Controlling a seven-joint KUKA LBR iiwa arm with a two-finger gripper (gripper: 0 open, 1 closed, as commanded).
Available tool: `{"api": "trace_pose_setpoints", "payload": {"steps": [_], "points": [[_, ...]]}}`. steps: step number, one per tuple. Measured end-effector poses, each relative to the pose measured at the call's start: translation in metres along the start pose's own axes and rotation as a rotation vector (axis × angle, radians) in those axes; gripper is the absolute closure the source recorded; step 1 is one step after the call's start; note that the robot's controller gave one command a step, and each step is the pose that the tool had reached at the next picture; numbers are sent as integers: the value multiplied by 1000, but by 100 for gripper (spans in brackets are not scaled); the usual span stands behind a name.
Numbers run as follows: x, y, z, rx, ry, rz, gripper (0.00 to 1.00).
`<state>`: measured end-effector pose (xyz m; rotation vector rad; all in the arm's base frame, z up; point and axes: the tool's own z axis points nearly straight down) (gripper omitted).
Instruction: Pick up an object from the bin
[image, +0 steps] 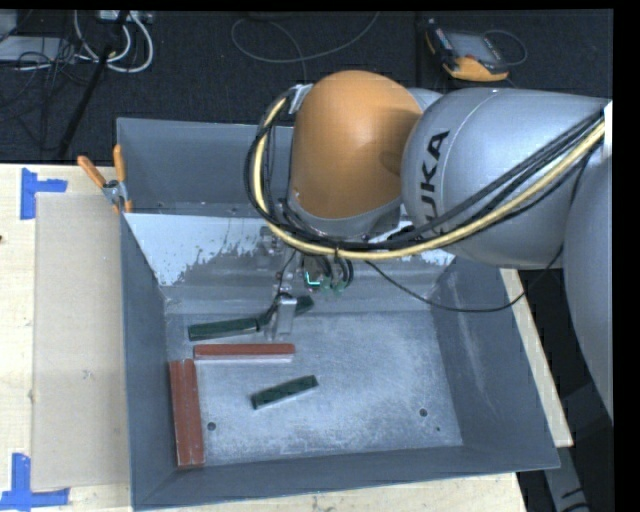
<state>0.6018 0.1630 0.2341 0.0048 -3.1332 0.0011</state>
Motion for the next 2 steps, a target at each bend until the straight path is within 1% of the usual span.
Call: {"api": "trace_pose_setpoints", "payload": {"steps": [1,2], "points": [[8,-12,168,-2,-8,147,0],[15,10,133,-4,-11,170,0]]}}
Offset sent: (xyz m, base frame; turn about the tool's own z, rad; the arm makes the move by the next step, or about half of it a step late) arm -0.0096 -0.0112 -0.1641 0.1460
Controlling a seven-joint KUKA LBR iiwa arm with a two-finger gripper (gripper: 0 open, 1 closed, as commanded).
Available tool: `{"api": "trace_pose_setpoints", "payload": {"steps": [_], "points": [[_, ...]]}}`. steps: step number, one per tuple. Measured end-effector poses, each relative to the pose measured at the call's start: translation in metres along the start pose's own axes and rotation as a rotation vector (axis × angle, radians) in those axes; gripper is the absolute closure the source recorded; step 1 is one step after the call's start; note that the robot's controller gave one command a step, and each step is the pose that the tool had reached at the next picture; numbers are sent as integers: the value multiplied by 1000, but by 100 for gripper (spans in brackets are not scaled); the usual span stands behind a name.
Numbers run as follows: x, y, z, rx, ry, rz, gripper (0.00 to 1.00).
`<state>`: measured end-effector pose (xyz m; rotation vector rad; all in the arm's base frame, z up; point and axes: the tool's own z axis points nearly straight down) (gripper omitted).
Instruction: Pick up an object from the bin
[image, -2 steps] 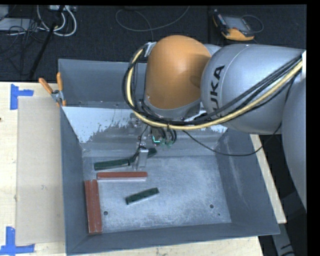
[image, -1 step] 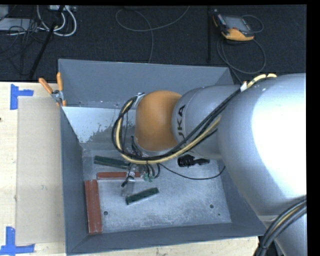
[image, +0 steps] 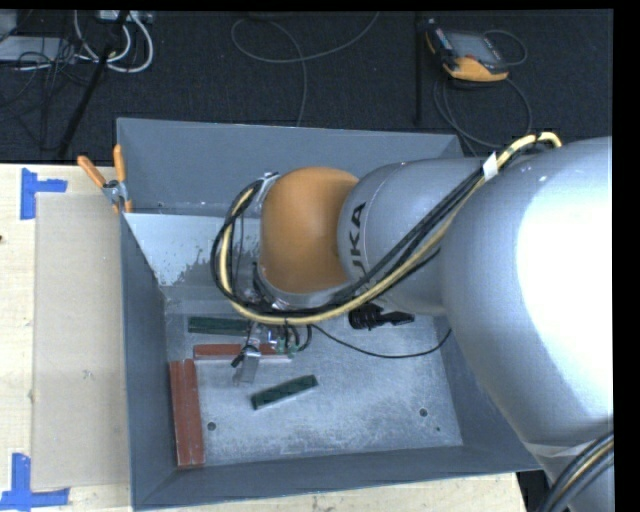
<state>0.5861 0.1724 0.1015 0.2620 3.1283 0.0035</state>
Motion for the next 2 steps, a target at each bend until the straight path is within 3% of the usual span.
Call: {"api": "trace_pose_setpoints", "payload": {"steps": [1,2], "points": [[-11,-4,2,2,1,94,0],[-15,-13,32,2,3,191,0]]}}
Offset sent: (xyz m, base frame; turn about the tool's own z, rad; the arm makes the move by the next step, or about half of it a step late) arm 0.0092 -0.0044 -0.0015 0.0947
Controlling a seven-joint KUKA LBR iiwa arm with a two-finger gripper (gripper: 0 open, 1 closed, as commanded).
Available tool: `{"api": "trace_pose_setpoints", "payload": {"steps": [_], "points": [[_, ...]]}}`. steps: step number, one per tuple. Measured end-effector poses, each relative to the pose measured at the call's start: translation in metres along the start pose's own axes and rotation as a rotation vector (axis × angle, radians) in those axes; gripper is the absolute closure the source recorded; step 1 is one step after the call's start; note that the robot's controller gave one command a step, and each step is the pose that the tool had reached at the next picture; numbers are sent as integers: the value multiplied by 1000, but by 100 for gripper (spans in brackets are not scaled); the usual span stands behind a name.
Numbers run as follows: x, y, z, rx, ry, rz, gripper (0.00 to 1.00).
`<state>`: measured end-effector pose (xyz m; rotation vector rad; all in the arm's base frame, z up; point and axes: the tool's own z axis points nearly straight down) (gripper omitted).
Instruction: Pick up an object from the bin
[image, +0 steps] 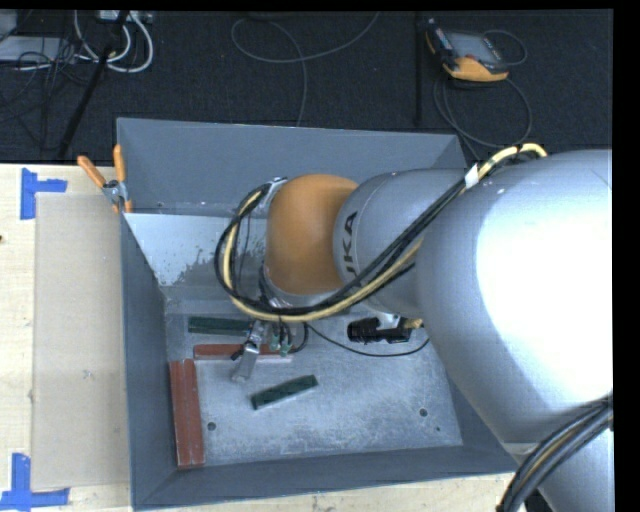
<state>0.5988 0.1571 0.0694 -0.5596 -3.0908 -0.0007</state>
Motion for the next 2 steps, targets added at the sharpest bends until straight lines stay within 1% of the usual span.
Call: {"api": "trace_pose_setpoints", "payload": {"steps": [1,2], "points": [[0,1,0,-1,-1,0,0],[0,1,-2,-1,1,0,100]]}}
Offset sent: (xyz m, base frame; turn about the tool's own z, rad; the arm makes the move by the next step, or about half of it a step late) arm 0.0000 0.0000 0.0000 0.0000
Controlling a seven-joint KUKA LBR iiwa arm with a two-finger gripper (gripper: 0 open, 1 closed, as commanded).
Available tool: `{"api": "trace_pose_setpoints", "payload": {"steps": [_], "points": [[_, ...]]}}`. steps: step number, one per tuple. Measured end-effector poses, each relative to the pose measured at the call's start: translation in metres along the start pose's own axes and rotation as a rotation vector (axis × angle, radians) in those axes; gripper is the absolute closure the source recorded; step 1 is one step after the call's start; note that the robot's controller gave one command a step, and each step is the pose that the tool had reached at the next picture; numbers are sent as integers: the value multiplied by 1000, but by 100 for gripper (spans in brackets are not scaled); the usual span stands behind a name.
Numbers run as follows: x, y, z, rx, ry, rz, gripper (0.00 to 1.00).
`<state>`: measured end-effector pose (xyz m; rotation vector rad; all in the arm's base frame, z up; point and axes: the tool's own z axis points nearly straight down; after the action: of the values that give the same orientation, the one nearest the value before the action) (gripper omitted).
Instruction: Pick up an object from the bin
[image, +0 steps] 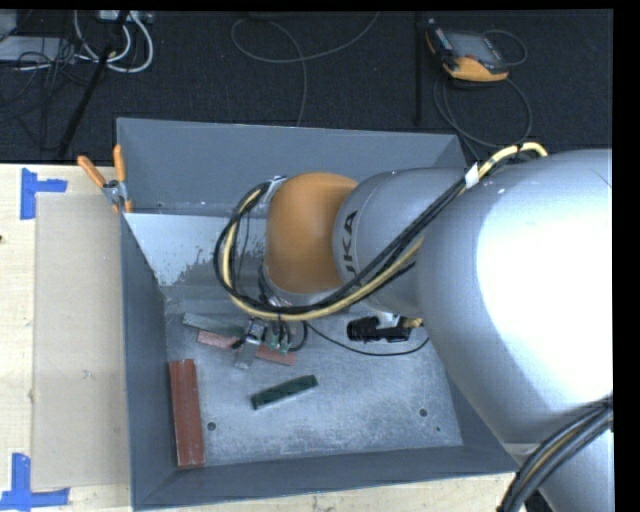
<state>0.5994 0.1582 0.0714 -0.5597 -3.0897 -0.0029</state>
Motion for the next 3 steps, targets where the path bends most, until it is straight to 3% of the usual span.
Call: {"api": "trace_pose_setpoints", "payload": {"steps": [1,2,3], "points": [[0,0,-7,0,-2,0,100],[-2,1,-88,-4,-8,-1,100],[-2,1,-96,0,-3,-3,100]]}}
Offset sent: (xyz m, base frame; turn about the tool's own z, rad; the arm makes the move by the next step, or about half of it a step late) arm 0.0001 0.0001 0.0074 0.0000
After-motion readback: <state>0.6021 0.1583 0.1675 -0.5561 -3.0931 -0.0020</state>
